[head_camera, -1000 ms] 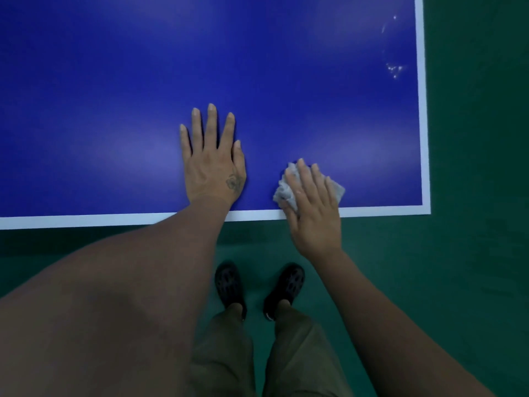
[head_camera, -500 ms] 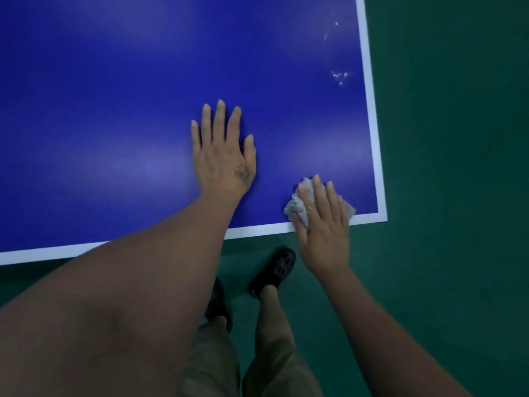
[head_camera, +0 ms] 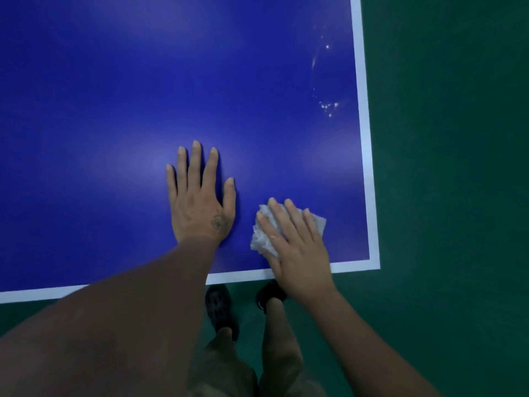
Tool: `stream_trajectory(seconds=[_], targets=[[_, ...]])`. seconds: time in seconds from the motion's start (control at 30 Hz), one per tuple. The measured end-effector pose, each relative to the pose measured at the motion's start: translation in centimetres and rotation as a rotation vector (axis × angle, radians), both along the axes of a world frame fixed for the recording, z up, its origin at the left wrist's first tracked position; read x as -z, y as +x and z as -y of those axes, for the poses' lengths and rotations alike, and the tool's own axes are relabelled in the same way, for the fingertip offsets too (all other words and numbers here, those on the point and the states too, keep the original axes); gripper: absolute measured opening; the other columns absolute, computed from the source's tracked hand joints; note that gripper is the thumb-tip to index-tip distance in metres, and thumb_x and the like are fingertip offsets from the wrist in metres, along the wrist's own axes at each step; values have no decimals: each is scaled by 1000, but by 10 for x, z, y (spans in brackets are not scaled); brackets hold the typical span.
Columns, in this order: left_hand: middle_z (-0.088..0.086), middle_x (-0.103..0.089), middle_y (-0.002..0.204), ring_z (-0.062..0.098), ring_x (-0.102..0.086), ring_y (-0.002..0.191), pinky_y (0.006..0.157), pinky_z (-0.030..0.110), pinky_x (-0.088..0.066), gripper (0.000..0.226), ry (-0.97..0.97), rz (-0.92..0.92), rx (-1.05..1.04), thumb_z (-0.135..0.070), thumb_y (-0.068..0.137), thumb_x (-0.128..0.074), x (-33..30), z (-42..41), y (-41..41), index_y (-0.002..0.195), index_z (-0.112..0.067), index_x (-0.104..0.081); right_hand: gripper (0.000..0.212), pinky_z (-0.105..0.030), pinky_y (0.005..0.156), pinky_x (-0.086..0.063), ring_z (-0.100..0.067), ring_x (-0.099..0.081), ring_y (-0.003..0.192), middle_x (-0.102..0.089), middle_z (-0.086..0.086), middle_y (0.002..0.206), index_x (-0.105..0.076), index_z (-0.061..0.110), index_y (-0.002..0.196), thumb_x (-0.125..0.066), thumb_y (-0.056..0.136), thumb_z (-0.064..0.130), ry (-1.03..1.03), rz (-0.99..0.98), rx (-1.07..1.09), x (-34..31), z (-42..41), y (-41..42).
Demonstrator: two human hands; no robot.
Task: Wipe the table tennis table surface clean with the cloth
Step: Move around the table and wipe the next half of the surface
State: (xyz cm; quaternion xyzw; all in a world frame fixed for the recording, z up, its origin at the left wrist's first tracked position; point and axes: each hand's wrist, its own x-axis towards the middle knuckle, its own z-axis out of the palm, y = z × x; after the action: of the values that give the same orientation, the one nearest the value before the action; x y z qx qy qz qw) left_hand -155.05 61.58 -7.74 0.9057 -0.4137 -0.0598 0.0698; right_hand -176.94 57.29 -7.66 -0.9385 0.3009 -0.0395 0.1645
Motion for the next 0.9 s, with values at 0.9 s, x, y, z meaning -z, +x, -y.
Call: stream_trajectory(seconds=[0.9], targets=[[10, -22, 175, 31, -10, 164, 131, 58, -13, 63, -67, 24, 6, -46, 109, -40, 1, 2, 0, 164, -15, -37, 69, -52, 134, -7, -33, -3, 166, -7, -9, 179, -14, 16, 171, -41, 110, 35, 36, -115, 208, -7, 49, 41]])
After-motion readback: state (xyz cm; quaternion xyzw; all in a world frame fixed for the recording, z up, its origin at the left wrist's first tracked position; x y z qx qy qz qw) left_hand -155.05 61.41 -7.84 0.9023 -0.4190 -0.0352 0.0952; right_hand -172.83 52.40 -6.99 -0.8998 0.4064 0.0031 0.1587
